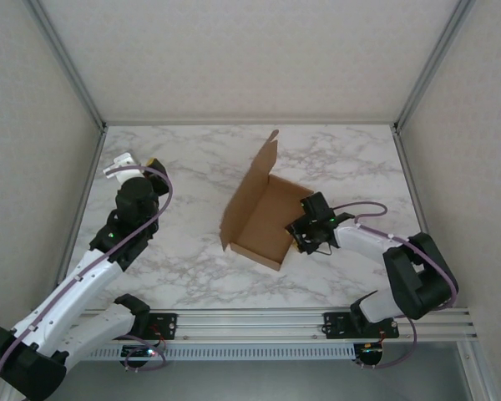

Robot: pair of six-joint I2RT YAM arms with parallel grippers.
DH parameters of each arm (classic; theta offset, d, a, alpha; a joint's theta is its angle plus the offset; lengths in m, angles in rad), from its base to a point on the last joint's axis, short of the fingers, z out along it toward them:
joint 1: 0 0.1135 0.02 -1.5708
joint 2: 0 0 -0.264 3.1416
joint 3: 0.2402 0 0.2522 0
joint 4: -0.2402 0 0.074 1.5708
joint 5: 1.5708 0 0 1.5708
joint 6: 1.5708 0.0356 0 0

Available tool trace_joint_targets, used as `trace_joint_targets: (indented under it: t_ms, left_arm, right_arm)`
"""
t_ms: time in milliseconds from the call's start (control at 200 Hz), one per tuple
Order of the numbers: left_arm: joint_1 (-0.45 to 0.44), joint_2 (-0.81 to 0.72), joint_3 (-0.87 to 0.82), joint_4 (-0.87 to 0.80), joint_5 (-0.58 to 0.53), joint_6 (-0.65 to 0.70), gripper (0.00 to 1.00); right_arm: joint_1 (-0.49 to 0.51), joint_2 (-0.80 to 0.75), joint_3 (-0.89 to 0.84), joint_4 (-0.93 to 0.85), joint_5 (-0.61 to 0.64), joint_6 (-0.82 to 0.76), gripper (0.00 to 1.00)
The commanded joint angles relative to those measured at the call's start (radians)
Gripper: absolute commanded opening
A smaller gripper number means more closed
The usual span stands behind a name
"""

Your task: Fold the paper box

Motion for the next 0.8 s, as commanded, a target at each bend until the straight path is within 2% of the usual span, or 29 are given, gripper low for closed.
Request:
trace_joint_targets:
  t_ms: [0,95,150,220,250,335,376,411,466,551,651,726,796]
  left_arm:
    - [0.01,-0.028,-0.023,0.034,-0.042,-0.015,0.42]
    - [0.009,-0.027,-0.021,0.033,-0.03,-0.016,0.42]
    - [0.01,-0.025,-0.021,0.032,-0.026,-0.016,0.41]
    - [0.009,-0.025,-0.018,0.035,-0.022,-0.018,0.41]
    - [0.009,-0.025,-0.018,0.035,-0.022,-0.02,0.41]
    - [0.009,-0.022,-0.016,0.04,-0.012,-0.021,0.41]
    - [0.011,-0.019,-0.014,0.04,-0.007,-0.022,0.41]
    - [0.011,-0.016,-0.011,0.039,-0.003,-0.022,0.41]
    - [0.01,-0.011,-0.008,0.034,0.007,-0.018,0.4]
    - [0.009,-0.015,-0.007,0.028,0.014,-0.017,0.41]
    - [0.009,-0.026,-0.008,0.026,0.014,-0.02,0.54]
    - [0.009,-0.031,-0.001,0.017,0.027,-0.013,0.57]
    - [0.008,-0.036,-0.005,0.019,0.034,-0.017,0.57]
  right_arm:
    - [0.022,0.029,0.092,-0.1,0.061,-0.027,0.59]
    - [-0.036,-0.031,0.154,-0.237,0.17,-0.236,0.69]
    - [-0.049,-0.081,0.229,-0.344,0.314,-0.379,0.72]
    - [-0.04,-0.138,0.31,-0.378,0.474,-0.604,0.76]
    - [-0.037,-0.158,0.331,-0.362,0.505,-0.691,0.77]
    - [-0.041,-0.177,0.333,-0.197,0.413,-1.008,0.78]
    - [-0.047,-0.132,0.341,-0.151,0.336,-1.13,0.79]
    - [-0.058,-0.061,0.391,-0.18,0.284,-1.199,0.79]
    - [-0.074,0.051,0.488,-0.256,0.279,-1.264,0.77]
    - [-0.095,0.169,0.564,-0.263,0.229,-1.346,0.77]
    - [-0.106,0.275,0.627,-0.252,0.239,-1.423,0.78]
    - [-0.116,0.327,0.628,-0.209,0.191,-1.473,0.78]
    - [-0.116,0.375,0.635,-0.19,0.23,-1.501,0.78]
